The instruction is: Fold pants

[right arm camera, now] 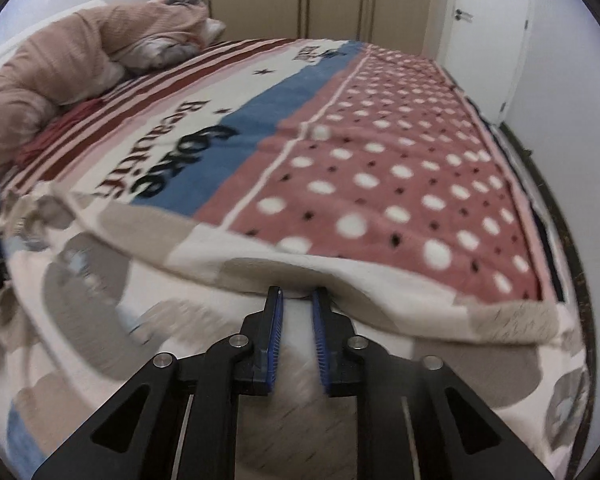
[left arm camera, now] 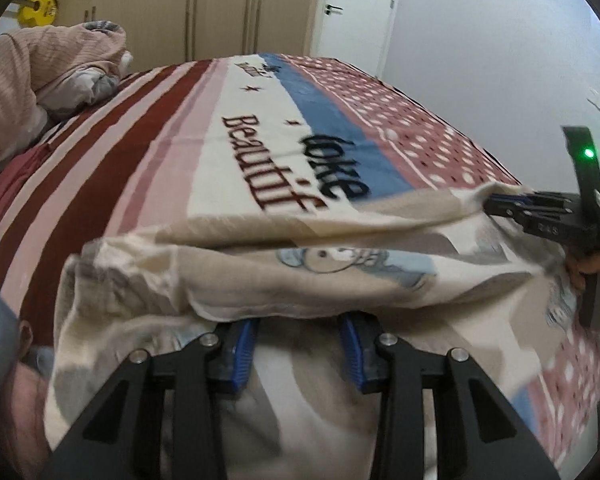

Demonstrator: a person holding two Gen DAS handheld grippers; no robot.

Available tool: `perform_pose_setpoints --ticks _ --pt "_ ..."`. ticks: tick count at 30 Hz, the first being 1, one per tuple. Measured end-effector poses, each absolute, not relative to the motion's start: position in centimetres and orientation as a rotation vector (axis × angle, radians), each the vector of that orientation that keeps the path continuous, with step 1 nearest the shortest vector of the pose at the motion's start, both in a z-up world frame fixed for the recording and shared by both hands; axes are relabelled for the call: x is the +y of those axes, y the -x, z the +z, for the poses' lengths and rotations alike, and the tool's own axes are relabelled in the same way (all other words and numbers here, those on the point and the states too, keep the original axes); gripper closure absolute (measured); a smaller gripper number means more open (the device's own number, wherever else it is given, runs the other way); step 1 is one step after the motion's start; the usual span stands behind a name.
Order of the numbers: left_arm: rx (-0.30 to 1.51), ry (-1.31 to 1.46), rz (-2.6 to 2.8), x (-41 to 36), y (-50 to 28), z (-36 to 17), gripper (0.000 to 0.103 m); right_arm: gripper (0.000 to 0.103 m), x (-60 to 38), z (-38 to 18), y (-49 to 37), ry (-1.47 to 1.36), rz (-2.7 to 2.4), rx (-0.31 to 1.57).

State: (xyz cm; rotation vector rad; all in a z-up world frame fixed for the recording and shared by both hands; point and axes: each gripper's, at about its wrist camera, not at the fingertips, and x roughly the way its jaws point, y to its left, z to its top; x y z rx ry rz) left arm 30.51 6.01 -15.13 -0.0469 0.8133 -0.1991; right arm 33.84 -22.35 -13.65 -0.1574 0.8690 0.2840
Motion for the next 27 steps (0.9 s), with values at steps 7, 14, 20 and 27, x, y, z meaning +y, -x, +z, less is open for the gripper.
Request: perform_pose_setpoints --ticks 7,14,20,27 --pt "0.753 0.064 -0.160 7.2 -30.7 -13.9 0.057 0.052 -23.1 -10.9 -31.8 0.205 0.334 0.805" --pt "0.754 0.071 -0.183 7.0 -30.4 -13.7 0.057 0.036 -20.4 -11.2 -27.9 0.343 0.508 0.896" --pt "0.748 0.081 -0.201 7.1 -30.4 -14.1 0.057 0.047 -19.5 -13.2 -30.0 0.392 0.495 0.980" --pt "0.722 0.096 -0.204 7.4 -30.4 -14.4 0.057 0.100 -18.4 -12.3 -32.2 0.449 0.385 0.905"
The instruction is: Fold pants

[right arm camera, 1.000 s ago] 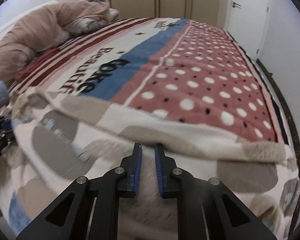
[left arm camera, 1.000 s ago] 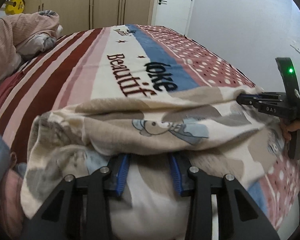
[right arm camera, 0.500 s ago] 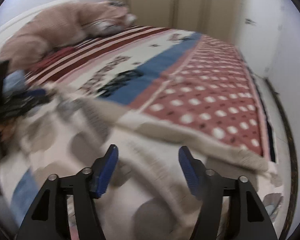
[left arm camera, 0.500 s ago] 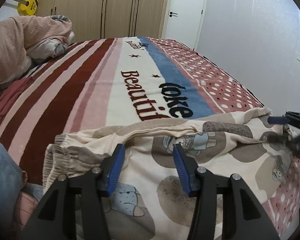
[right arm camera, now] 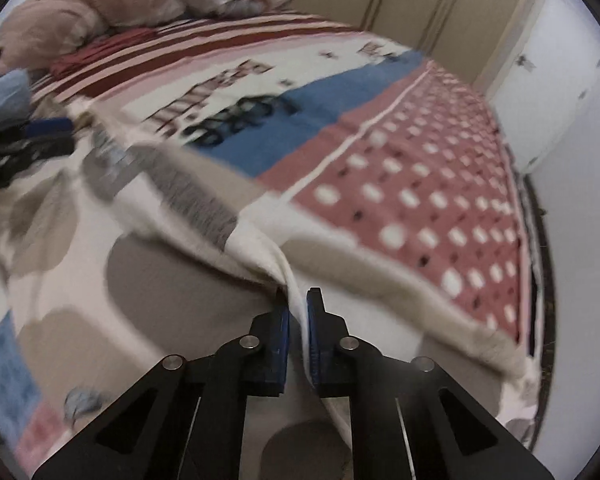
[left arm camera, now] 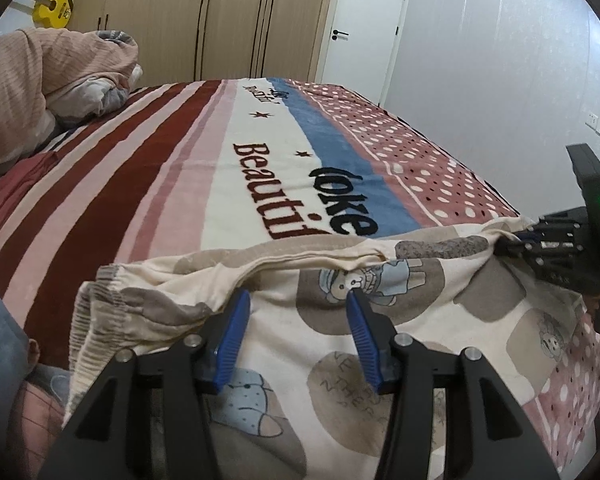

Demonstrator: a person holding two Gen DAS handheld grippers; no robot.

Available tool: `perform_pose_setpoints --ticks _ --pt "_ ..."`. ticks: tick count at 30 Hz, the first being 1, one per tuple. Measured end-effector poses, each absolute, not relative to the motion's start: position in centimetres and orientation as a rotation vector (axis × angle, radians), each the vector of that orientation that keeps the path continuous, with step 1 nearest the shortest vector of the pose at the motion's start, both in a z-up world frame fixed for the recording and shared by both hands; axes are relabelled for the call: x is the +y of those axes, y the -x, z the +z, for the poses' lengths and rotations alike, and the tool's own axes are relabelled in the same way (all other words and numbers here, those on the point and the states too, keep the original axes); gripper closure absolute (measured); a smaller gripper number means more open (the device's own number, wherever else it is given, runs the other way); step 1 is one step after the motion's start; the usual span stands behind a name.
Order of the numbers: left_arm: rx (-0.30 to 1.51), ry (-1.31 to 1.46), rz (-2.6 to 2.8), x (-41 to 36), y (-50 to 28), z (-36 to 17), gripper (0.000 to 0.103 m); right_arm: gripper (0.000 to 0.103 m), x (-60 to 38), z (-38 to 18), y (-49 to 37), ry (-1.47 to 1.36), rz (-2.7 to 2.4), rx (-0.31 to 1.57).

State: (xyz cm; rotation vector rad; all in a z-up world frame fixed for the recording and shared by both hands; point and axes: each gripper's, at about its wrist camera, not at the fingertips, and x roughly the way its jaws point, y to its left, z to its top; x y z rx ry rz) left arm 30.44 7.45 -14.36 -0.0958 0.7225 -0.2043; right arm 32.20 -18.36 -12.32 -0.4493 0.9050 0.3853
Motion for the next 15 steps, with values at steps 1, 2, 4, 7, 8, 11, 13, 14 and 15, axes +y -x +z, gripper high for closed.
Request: perform_pose_setpoints --ticks 1,2,4,7,8,11,13,14,15 --pt "0.719 0.102 -0.205 7.6 -30.5 -14.4 0.057 0.100 -18.2 -12.3 -32.6 0.452 0.371 0.900" --pt "0.718 0.107 -0.203 7.7 -30.5 -14.5 0.056 0.100 -18.2 -12.3 -33.0 0.457 0.359 0.896" --pt "0.718 0.121 -0.199 8.0 -30.6 -14.8 0.056 0.100 -18.0 -12.6 -34.4 0.465 0.334 0.892" --pt "0.721 0.134 -0.189 8.4 -30.8 -15.0 0.050 0.100 -17.7 -12.9 -36.1 0.477 0.292 0.886" --pt "0.723 0.138 -0.182 8.5 -30.8 -15.1 0.046 0.100 -17.7 -13.0 -36.7 0.474 0.279 0.884" --pt "0.718 0.151 -0.171 8.7 -30.6 -15.0 0.040 0.097 -18.2 -13.3 -38.0 0.456 0.252 0.899" --pt "0.689 0.141 -0.165 8.5 -30.0 -14.4 0.036 0.092 -19.0 -13.0 -37.8 0.430 0.249 0.902" --pt "0.672 0.133 -0.164 8.3 -29.7 -14.0 0.036 0.089 -19.8 -12.5 -37.3 0.400 0.250 0.898" --pt "0.659 0.126 -0.165 8.2 -29.4 -13.5 0.036 0.078 -20.6 -11.9 -36.7 0.371 0.250 0.890"
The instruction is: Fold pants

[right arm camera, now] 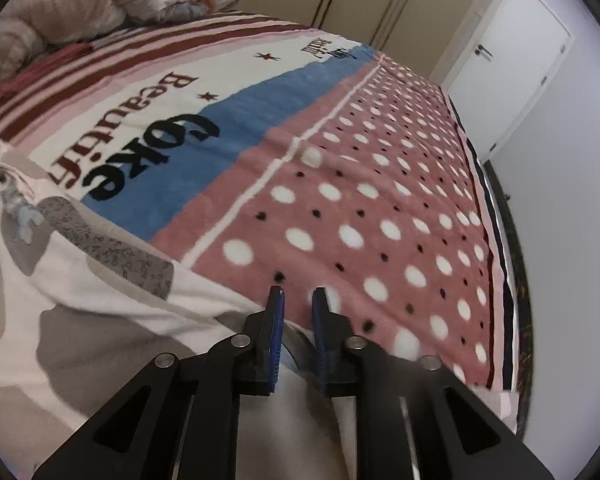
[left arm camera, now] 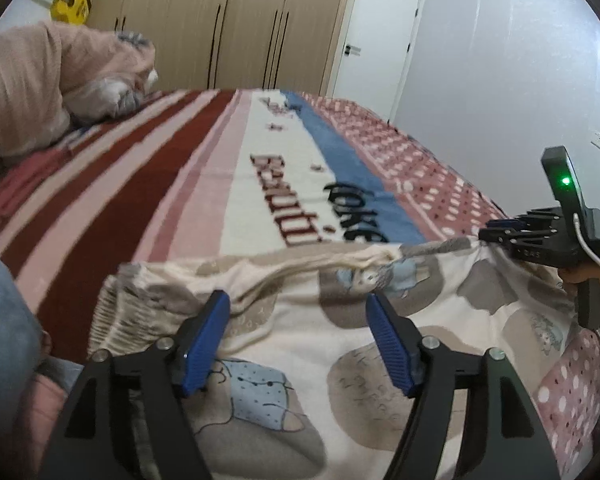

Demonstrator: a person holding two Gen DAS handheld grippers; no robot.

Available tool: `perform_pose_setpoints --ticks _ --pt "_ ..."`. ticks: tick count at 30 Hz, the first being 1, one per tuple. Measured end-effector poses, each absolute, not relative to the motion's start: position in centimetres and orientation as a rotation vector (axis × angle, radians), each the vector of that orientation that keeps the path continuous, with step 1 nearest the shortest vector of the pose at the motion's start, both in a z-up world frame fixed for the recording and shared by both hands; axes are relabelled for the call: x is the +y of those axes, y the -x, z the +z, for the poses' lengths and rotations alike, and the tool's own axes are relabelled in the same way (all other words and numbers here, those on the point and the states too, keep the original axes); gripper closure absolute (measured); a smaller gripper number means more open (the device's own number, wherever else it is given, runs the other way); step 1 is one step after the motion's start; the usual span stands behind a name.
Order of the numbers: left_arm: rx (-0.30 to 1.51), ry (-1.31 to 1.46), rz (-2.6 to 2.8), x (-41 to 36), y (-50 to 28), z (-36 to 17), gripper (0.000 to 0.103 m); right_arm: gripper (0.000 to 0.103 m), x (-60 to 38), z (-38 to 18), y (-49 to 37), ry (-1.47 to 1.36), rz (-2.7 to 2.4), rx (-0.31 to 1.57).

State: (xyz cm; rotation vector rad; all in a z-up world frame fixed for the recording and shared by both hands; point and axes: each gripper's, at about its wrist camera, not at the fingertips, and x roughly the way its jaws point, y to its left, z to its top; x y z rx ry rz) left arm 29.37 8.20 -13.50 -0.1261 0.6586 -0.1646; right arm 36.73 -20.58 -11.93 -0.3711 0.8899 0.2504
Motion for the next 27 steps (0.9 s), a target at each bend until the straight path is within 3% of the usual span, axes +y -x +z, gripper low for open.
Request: perform_pose_setpoints --ticks 1,2,5,9,17,24,26,27 --pt "0.642 0.121 -0.168 7.9 -28.9 -12.7 0.036 0.066 -21.3 -11.4 -36.0 0.350 0.247 0.884" --pt "0.633 0.122 -0.171 7.7 -28.6 -12.3 0.036 0.063 -22.1 -10.9 -35.2 0.337 0.238 0.879" --pt "0.630 0.125 -0.177 6.9 -27.8 -11.0 0.034 0.059 -25.8 -9.1 -31.7 0.291 0.194 0.877" --pt "0.641 0.116 -0.202 4.7 -26.6 -10.1 0.034 0.046 -31.1 -8.0 -26.0 0.246 0.129 0.885" --pt "0.664 0.040 -0.216 0.0 -24.6 -9.2 0.034 0.035 -38.0 -10.0 -15.5 0.131 0.135 0.957" --pt "0.700 0.033 -0.224 -1.9 -24.2 -9.7 0.034 0.035 -39.7 -13.1 -11.6 0.175 0.068 1.007" --pt "0.706 0.023 -0.229 -2.3 -24.0 -9.8 0.034 0.044 -40.0 -12.9 -11.5 0.143 0.071 0.989" --pt "0.707 0.016 -0.229 -2.5 -23.9 -9.8 0.034 0.055 -40.0 -12.7 -11.5 0.142 0.068 0.977"
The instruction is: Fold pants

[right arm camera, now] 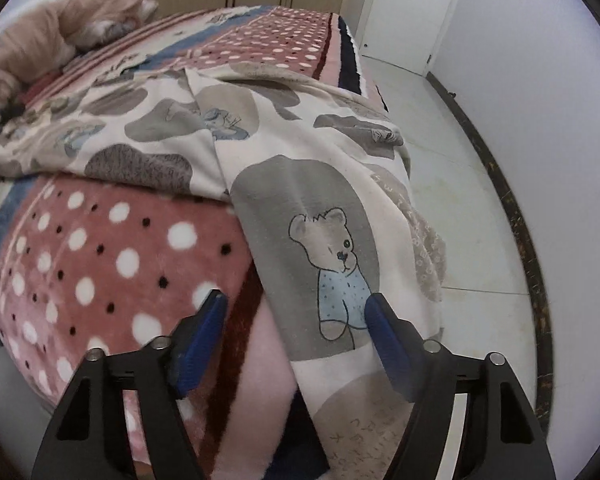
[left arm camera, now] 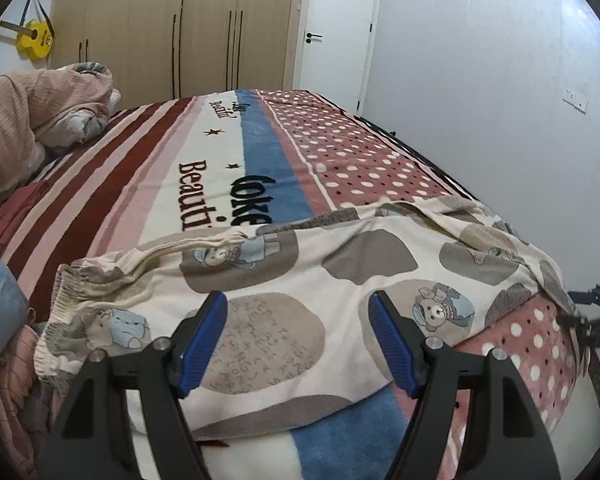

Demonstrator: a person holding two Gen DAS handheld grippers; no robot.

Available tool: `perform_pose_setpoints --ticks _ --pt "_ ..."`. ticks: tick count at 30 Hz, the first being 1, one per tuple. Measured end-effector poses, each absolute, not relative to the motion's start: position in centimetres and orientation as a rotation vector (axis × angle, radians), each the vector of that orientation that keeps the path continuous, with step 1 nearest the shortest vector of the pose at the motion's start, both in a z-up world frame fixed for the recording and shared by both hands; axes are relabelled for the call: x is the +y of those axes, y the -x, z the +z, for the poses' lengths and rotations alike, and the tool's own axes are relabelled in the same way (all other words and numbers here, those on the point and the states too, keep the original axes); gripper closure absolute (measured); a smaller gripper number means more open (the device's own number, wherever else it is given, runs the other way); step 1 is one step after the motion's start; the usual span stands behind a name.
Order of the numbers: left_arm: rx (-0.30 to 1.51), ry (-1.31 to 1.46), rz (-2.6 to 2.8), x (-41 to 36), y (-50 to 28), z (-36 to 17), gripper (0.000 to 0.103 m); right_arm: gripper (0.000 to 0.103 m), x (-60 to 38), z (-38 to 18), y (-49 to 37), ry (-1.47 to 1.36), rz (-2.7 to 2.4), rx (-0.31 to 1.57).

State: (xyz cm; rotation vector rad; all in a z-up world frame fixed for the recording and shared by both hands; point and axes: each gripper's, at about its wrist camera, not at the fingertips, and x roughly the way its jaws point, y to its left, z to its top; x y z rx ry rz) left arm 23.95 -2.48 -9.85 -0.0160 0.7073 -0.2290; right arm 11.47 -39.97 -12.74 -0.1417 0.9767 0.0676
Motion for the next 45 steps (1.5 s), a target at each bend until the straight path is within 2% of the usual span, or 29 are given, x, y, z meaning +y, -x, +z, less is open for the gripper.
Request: perform_pose_setpoints --ticks 2,3,5,6,10,17,21,23,24,29,31,32,35,36,37,39,45 --pt "0.710 0.004 -0.222 -2.6 -24.0 -9.8 0.034 0.072 -39.9 -12.3 -11.5 0.187 0.012 0.937" --pt "0.711 0.003 -0.219 -2.6 -24.0 -9.8 0.034 0.087 -40.0 -12.2 -11.8 0.228 -0.035 0.921" --pt "0.711 0.008 -0.216 -2.5 -24.2 -9.8 0.034 0.091 -40.6 -12.2 -12.5 0.269 -0.076 0.906" --pt "0.712 0.010 -0.215 -2.5 -24.3 -9.8 0.034 0.097 -41.2 -12.2 -12.9 0.240 -0.068 0.909" --pt "0.702 -0.018 -0.207 -2.7 -24.8 -9.5 0.034 0.102 -42.9 -10.7 -14.2 0.214 -0.109 0.845" --pt "0.705 -0.054 -0.174 -2.3 -26.6 -9.7 0.034 0.103 -44.7 -7.4 -19.0 0.270 -0.137 0.754" --pt "0.709 -0.020 -0.181 -2.0 -27.5 -10.4 0.034 0.101 -44.8 -6.8 -21.1 0.205 -0.016 0.811" --pt "0.712 -0.007 -0.189 -2.0 -27.7 -10.7 0.034 0.081 -43.6 -7.2 -20.5 0.195 0.043 0.827" --pt "0.715 -0.005 -0.193 -2.1 -27.7 -10.9 0.034 0.067 -42.8 -7.7 -19.9 0.195 0.075 0.836" --pt "0.726 -0.011 -0.208 -2.4 -27.4 -11.2 0.034 0.064 -41.1 -10.0 -16.2 0.202 0.099 0.897" --pt "0.730 -0.006 -0.218 -2.5 -27.3 -11.2 0.034 0.055 -41.5 -10.8 -14.6 0.193 0.060 0.920" --pt "0.730 -0.005 -0.224 -2.6 -27.2 -11.2 0.034 0.054 -41.8 -11.2 -14.0 0.197 0.039 0.931" --pt "0.726 -0.013 -0.241 -3.1 -26.9 -11.1 0.034 0.055 -42.8 -12.7 -13.0 0.223 -0.055 0.972" --pt "0.725 -0.015 -0.245 -3.2 -26.9 -11.1 0.034 0.058 -43.2 -13.2 -12.9 0.213 -0.069 0.974" --pt "0.723 -0.019 -0.248 -3.3 -26.9 -11.1 0.034 0.075 -43.4 -13.4 -12.8 0.209 -0.083 0.967" --pt "0.724 -0.026 -0.254 -3.4 -26.9 -11.1 0.034 0.101 -44.0 -13.4 -13.0 0.226 -0.147 0.945" --pt "0.733 -0.033 -0.242 -3.1 -27.6 -11.7 0.034 0.101 -46.3 -10.0 -15.2 0.176 -0.221 0.821"
